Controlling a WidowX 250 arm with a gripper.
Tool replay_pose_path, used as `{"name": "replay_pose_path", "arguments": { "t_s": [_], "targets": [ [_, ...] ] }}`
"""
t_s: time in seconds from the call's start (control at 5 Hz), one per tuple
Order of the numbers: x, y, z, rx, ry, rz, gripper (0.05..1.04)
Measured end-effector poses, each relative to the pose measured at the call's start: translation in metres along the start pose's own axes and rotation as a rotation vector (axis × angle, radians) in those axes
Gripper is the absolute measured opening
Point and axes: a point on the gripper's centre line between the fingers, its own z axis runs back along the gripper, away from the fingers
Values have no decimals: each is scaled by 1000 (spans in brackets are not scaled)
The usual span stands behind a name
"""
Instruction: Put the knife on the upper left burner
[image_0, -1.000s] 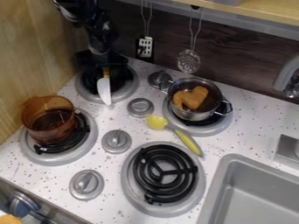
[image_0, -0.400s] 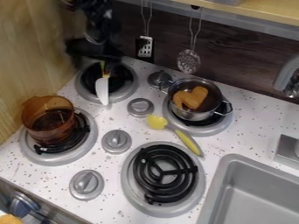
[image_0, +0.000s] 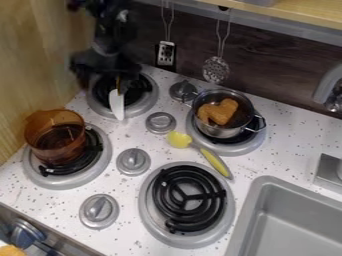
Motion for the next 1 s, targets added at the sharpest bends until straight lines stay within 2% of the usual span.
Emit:
{"name": "replay_pose_path", "arguments": {
  "t_s": [0.2,0.4,0.6,0.8,1.0],
  "targets": [
    [-7,1,14,-25,59,-44,999],
    [-20,0,22,-88,144,-148,999],
    [-26,-6,27,-137,180,-330,999],
    [-44,-20,31,-129,179,-354,999],
    [-61,-29,28,-83,147,-386,999]
  ]
}}
